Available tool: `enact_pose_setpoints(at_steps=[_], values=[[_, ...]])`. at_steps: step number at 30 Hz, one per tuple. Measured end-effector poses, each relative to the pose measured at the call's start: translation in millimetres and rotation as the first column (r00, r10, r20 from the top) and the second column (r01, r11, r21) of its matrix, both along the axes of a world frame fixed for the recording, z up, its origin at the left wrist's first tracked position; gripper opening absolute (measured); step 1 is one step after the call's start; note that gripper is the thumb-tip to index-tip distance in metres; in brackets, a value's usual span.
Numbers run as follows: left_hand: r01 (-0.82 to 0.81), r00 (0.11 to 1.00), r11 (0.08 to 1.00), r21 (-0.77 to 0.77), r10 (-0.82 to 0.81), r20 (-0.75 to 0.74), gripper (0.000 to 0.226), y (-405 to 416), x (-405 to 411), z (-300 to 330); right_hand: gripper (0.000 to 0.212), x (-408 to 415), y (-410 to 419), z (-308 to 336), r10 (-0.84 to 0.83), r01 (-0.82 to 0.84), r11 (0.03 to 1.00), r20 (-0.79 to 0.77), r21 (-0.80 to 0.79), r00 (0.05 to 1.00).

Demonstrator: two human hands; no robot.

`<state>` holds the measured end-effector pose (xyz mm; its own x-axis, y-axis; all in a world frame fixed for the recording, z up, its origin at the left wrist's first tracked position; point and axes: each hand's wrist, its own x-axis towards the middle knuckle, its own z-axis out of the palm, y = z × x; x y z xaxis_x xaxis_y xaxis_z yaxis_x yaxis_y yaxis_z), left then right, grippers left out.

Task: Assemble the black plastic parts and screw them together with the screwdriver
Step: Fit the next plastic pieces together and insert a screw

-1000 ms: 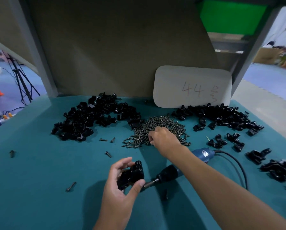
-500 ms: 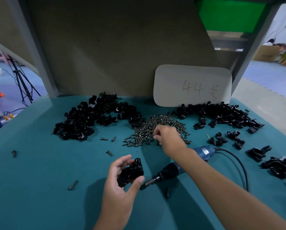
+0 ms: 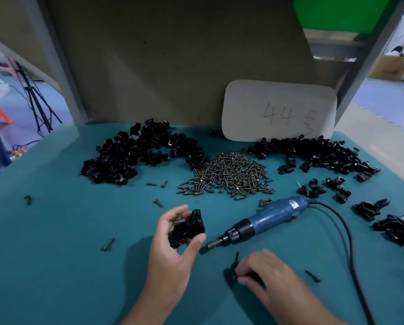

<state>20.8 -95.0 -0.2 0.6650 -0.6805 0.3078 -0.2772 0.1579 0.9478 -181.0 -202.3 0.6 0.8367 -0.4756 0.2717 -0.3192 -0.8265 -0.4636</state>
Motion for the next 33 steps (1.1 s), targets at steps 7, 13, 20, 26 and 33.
enact_pose_setpoints(at_steps=[7,13,20,26,33], values=[[0.003,0.998,0.999,-0.034,-0.005,-0.058,0.053,-3,0,-2,0.028,29,-8,39,-0.148,0.050,0.899,0.195,0.436,0.970],[0.046,0.997,0.998,-0.051,-0.049,-0.063,0.053,-4,2,-7,0.016,73,3,48,-0.294,-0.143,0.652,0.422,0.745,0.858],[0.115,0.988,0.992,-0.055,-0.120,-0.095,0.050,-5,-2,-8,0.015,80,10,36,-0.446,-0.217,0.517,0.477,0.828,0.757],[0.124,0.985,0.991,-0.059,-0.130,-0.112,0.049,-5,-3,-2,0.020,80,13,33,-0.447,-0.230,0.517,0.489,0.824,0.749],[0.169,0.976,0.985,-0.042,-0.173,-0.134,0.048,-3,-3,1,0.019,76,12,32,-0.423,-0.183,0.573,0.480,0.799,0.768]])
